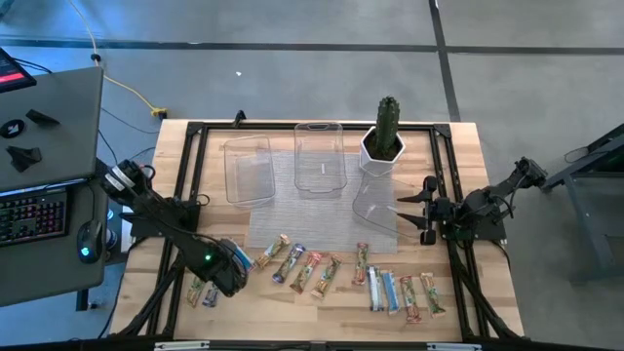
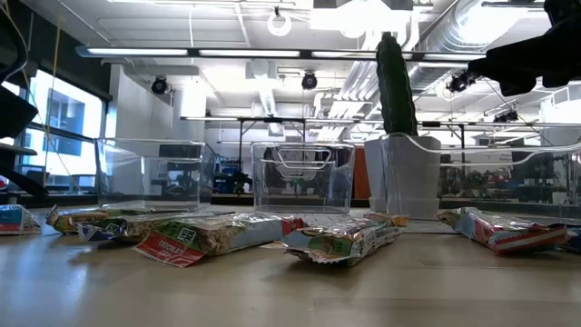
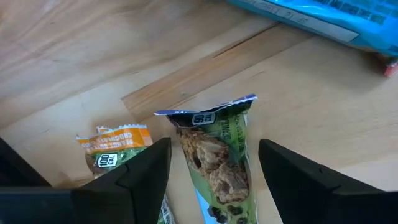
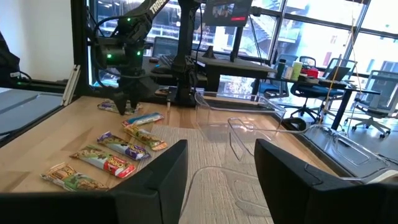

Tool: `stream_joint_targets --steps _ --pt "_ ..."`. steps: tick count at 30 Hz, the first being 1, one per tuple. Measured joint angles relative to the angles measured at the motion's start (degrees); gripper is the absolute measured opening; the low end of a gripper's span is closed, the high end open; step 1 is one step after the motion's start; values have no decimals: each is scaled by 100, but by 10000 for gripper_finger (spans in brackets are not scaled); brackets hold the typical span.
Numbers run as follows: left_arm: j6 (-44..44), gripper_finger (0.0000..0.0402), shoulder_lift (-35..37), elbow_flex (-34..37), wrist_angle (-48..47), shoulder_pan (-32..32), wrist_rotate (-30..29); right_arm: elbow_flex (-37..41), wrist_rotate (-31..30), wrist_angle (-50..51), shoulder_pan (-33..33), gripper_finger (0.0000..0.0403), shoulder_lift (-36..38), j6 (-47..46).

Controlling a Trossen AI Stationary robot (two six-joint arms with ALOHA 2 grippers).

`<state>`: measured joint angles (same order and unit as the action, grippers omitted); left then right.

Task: Pick and place Granola Bars by type
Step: Put the blue granola bar into the left bin

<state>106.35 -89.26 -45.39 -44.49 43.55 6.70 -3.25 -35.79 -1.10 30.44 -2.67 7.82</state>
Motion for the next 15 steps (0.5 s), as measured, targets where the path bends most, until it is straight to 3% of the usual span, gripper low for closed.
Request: stream_joint_targets --steps 15 --pt "-156 140 -4 -6 156 2 -344 0 0 0 0 170 -1 6"
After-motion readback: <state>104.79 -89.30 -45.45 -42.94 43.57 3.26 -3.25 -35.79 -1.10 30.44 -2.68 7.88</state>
